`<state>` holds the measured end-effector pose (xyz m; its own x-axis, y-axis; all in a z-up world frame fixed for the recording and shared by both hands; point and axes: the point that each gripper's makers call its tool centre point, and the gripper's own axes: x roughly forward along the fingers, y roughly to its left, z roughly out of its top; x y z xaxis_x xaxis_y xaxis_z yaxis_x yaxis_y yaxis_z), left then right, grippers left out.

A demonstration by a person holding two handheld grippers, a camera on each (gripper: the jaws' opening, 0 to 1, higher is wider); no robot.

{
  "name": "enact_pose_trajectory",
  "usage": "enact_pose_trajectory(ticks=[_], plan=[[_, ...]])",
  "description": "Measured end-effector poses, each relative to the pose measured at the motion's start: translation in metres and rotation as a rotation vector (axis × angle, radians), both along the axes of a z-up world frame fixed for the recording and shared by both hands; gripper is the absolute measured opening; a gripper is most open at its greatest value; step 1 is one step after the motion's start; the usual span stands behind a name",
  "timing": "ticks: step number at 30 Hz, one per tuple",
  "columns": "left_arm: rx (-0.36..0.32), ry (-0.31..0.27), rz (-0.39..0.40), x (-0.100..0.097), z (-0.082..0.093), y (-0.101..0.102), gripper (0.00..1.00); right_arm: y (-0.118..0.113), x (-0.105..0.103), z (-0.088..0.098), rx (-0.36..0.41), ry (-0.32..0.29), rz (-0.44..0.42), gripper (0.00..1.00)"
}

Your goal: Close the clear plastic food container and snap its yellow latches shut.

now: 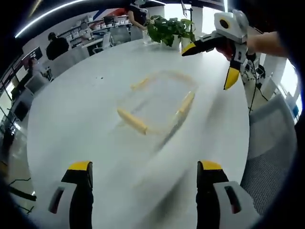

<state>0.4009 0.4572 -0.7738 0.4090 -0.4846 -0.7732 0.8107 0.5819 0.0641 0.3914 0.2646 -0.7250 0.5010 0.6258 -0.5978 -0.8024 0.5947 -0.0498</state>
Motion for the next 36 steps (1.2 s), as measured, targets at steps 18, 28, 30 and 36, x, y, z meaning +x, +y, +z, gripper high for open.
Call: enact_pose_trajectory(ticks=[18,28,30,36], plan=[[-0.087,0.0,0.111,-0.037,0.0,0.014,0.9,0.003,-0.028,0.003,0.041,-0.007,-0.057,0.87],[-0.14,-0.006,0.183,-0.046,0.001,0.022,0.89,-0.005,-0.04,0.004,0.072,-0.019,-0.115,0.87],[-0.144,-0.001,0.193,-0.05,0.0,0.025,0.89,-0.007,-0.042,0.005,0.077,-0.022,-0.126,0.87],[-0.167,0.001,0.228,-0.06,0.0,0.033,0.88,-0.013,-0.048,0.012,0.121,-0.033,-0.172,0.88]])
